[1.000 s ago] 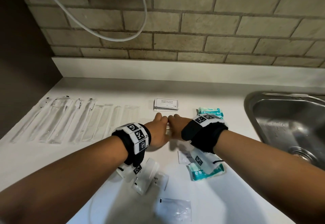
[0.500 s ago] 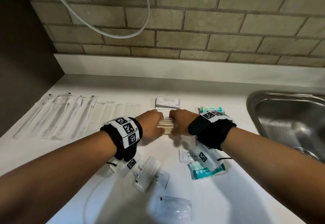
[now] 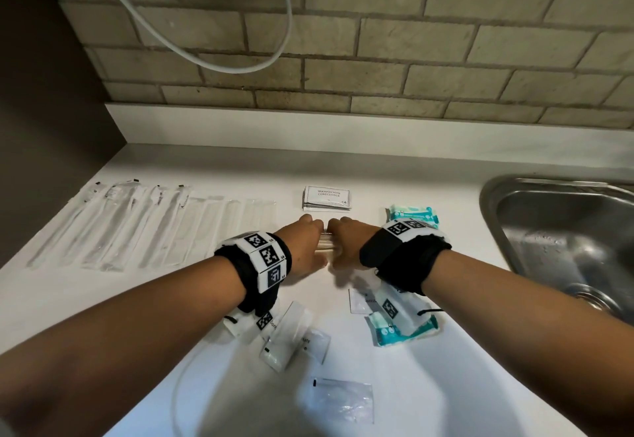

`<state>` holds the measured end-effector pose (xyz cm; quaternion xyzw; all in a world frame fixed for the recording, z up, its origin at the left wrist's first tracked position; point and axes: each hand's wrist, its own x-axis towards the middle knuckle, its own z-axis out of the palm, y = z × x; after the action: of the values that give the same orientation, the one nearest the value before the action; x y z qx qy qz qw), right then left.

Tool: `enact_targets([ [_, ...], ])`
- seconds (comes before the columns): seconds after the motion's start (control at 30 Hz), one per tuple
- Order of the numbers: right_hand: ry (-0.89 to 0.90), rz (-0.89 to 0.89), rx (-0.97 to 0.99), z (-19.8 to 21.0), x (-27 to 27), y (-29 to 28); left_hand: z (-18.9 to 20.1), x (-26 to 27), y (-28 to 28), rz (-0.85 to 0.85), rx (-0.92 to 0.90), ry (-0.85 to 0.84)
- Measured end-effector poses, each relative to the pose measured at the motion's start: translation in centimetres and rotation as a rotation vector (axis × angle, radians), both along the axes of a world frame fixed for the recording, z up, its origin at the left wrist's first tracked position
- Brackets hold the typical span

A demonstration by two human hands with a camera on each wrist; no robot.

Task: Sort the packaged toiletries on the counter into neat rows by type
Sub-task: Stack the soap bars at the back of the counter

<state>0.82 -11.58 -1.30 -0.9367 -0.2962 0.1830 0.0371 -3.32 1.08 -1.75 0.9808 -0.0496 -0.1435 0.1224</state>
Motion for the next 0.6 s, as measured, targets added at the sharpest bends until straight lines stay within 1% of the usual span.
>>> enact_targets([
  [0.13, -0.003, 0.004, 0.015, -0.1, 0.2, 0.1, 0.0, 0.0, -0.3, 0.038, -0.022, -0.031],
  [0.27, -0.001, 0.007, 0.025, 0.0, 0.5, -0.1, 0.2, 0.1, -0.3, 0.045, -0.031, -0.002],
  [0.47, 0.001, -0.017, 0.053, 0.1, 0.7, -0.4, 1.0, 0.1, 0.7, 0.08, -0.117, 0.043],
  [0.6, 0.028, -0.039, 0.062, 0.3, 0.7, -0.3, 0.8, 0.3, 1.2, 0.098, -0.144, 0.048],
])
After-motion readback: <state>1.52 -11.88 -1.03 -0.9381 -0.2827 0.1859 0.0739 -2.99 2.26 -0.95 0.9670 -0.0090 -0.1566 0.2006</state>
